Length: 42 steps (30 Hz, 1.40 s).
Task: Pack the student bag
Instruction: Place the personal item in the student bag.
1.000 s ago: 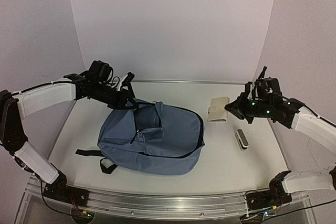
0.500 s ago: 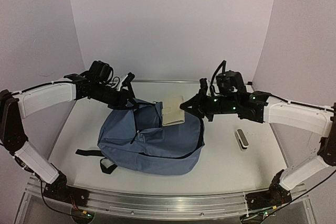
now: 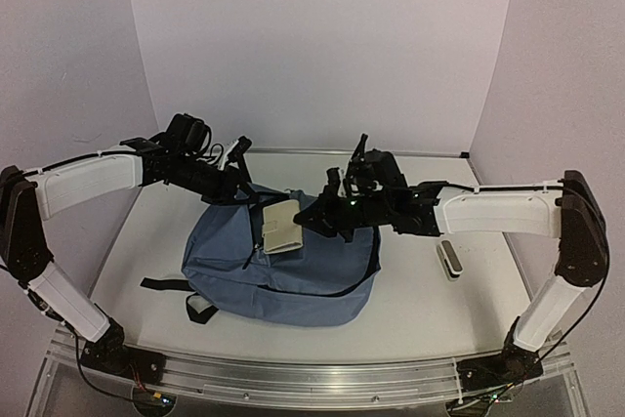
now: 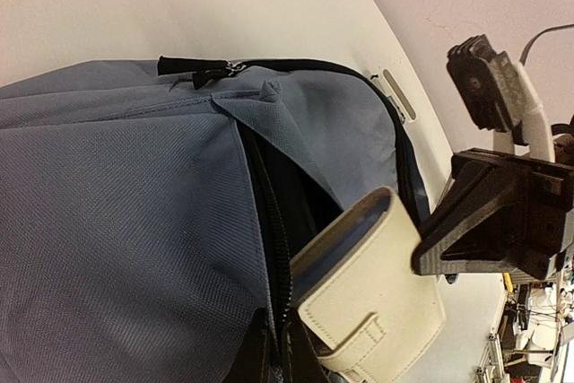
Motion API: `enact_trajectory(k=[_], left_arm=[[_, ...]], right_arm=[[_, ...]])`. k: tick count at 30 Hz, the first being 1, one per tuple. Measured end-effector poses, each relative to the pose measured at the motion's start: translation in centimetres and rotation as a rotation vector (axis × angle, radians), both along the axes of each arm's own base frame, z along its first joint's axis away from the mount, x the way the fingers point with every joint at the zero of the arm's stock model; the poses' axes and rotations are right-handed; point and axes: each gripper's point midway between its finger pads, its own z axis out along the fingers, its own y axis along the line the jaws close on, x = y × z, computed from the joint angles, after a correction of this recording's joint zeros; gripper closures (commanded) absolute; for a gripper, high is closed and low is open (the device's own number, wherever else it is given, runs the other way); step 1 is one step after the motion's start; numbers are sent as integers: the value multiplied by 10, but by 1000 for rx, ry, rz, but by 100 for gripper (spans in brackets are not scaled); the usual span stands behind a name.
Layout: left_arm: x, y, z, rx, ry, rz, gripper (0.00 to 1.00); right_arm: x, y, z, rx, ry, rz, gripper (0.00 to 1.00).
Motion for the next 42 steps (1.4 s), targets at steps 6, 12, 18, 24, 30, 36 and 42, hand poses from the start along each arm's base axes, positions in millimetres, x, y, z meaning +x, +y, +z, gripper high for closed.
enact_trajectory(k=[6,12,18,24,30,36,42], left_arm=[[-2,-1,1,-10,6,-12,100],[-4,-3,3,-21,8,-23,100],[-5,-4,5,-33,11,-33,100],[-6,-6,7,-56,16,-42,100],[-7,-9,5,-80,39,-47,100],[-7,-13,1,-95,63,-52,100],[-8,-14,1,-98,62,-56,100]], right_arm=[[7,0,-20,-24,52,-62,100],[17,-2,-29,-28,89,-149,100],[33,-1,-28,-16,100,-244,100],[41,13,-30,-6,95,-308,100],[46,42,-37,5,82,-338,100],[48,67,-55,-4,82,-339,80],[51,72,-57,-6,55,-340,50]])
